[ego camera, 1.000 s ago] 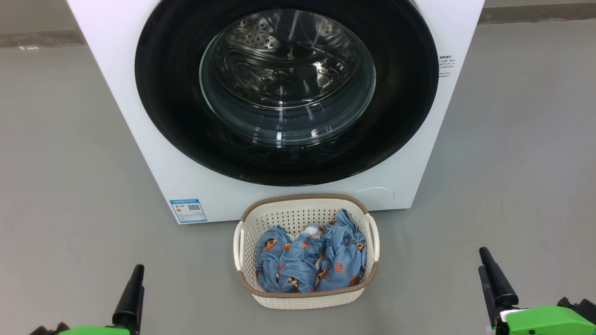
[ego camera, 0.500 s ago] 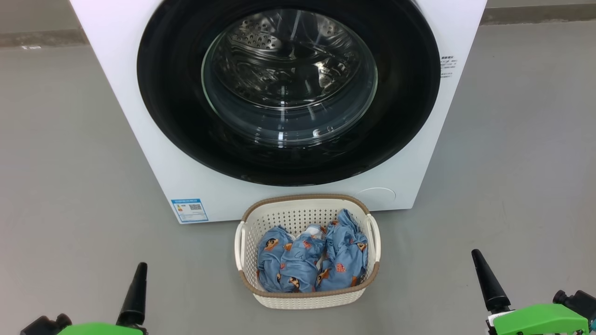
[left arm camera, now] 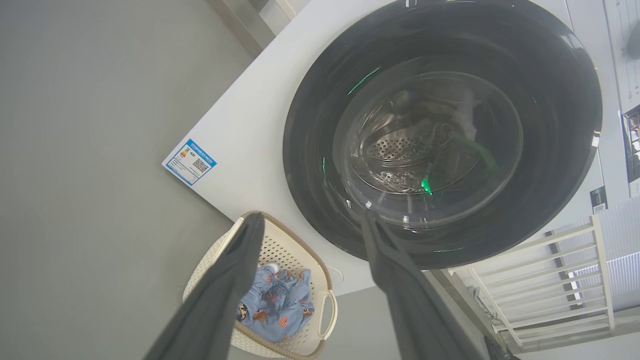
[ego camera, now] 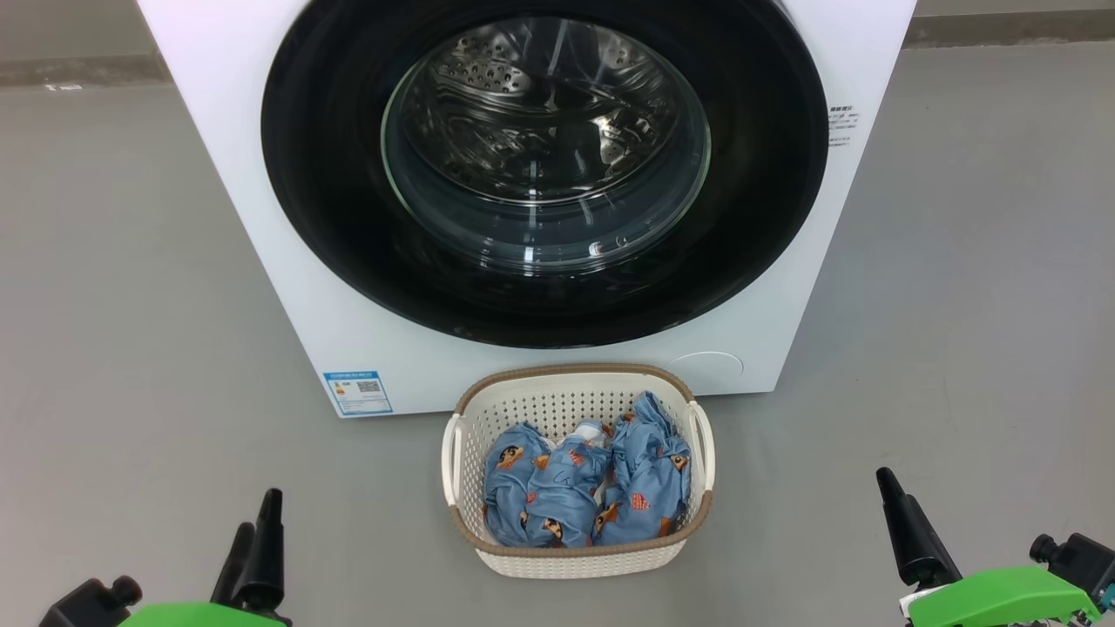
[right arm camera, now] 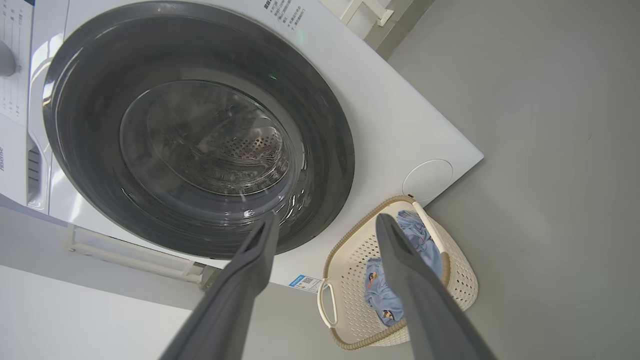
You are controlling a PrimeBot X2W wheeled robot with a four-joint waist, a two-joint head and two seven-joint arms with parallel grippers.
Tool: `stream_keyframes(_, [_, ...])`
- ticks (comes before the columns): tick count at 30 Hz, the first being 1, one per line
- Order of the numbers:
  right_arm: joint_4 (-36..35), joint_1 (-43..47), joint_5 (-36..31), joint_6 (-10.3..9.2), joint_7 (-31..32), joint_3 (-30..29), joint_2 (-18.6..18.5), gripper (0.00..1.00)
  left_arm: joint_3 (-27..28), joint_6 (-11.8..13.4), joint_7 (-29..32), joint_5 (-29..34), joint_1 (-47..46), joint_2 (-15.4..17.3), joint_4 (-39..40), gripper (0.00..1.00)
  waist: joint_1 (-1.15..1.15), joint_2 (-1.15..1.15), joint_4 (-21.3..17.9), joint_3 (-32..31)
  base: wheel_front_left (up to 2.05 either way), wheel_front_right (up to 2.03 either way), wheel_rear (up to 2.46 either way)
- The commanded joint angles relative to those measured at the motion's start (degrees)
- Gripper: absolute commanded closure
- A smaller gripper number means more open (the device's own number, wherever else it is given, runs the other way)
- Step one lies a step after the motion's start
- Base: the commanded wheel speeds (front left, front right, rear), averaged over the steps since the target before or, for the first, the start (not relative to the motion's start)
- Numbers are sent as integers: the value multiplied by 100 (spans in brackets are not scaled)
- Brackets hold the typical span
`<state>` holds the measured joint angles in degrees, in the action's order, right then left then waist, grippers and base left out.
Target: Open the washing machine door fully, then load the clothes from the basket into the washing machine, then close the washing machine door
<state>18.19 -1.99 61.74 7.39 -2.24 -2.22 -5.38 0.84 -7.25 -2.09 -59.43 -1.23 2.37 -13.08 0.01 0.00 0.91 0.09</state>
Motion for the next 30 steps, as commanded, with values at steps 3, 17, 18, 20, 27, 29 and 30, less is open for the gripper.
stream_keyframes(3, [-127,-178,-329,4,-104,113,-103,0,65,-14,-109,340,-70,119,199,0,-1,0,5,3,0,0,0])
stream_keyframes(17, [-104,-158,-1226,6,-355,246,-209,0,-29,-16,-362,1378,-46,173,297,0,-1,0,30,28,0,0,0])
stream_keyframes(18, [-101,-157,-1285,6,-371,255,-216,0,-31,-16,-379,1445,-44,174,305,0,-1,0,32,28,0,0,0])
stream_keyframes(20, [-99,-155,-1406,6,-405,271,-231,0,-35,-16,-413,1581,-38,178,322,0,-1,0,38,28,0,0,0])
stream_keyframes(27, [-111,-143,-1835,6,-523,322,-278,0,-50,-18,-532,2038,-11,194,381,0,-1,0,54,24,0,0,0])
stream_keyframes(29, [-116,-138,-1957,7,-556,333,-294,0,-56,-18,-565,2170,-2,201,395,0,-1,0,59,23,0,0,0])
stream_keyframes(30, [-117,-135,-2017,7,-573,338,-302,0,-60,-18,-582,2238,2,204,403,0,-1,0,60,22,0,0,0])
